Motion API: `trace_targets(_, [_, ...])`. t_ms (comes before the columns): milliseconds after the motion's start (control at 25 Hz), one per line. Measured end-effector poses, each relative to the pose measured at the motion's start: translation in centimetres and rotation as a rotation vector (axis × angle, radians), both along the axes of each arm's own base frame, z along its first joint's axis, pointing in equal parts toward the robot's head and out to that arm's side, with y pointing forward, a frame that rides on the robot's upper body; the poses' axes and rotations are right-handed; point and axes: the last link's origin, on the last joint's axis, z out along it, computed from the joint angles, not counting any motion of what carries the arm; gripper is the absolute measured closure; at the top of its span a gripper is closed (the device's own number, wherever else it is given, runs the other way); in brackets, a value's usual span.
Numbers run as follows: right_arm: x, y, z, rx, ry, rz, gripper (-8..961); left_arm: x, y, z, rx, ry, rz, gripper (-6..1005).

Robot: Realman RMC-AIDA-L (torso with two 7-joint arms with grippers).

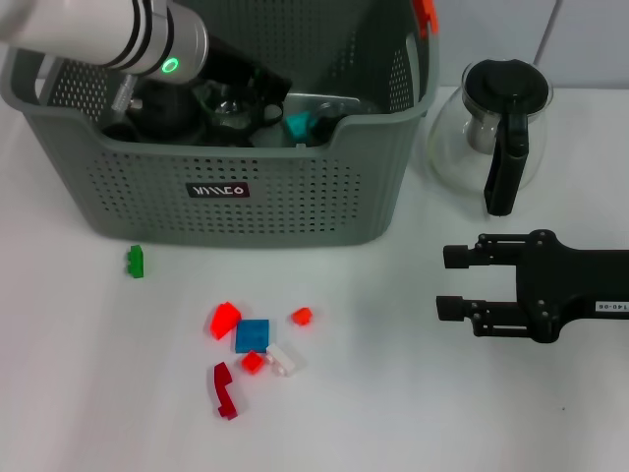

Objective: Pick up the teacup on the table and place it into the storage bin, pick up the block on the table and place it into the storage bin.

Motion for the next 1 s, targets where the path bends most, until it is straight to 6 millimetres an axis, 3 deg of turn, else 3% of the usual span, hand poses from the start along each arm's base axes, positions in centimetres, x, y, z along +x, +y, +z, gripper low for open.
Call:
trace_targets(120, [0.0,0.0,0.0,0.001,-0.001,0.000,265,0.5,-0.2,0.7,0.011,-0.012,-0.012,551])
trace_targets(240, [0.0,0.0,0.0,0.002,-0.001,0.001,265,0.9,-1.3,2.3,0.027,-0.066,-0.030,437])
trace_targets(400, [0.0,0.1,0.1,0.003,0.001,-0.001,266,1.2,-4.6,5.0,-0.009,-0.205,-0.091,286])
trace_targets(520, [0.0,0.1,0.1,0.005,0.002,-0.002,266,0.3,-8.5,7.0,-0.057,-0.276,-0.206,176])
trace_targets(720, [-0.2,0.3,0.2,0.006,0.006,-0.002,266,-3.5,-13.7,8.2,-0.140,-0.303,-0.302,141])
trace_targets(1000, [-0.3,0.3,0.1,0.003,0.008,-0.004,265,-9.7,-18.2,6.1,-0.332,-0.279,-0.179,145])
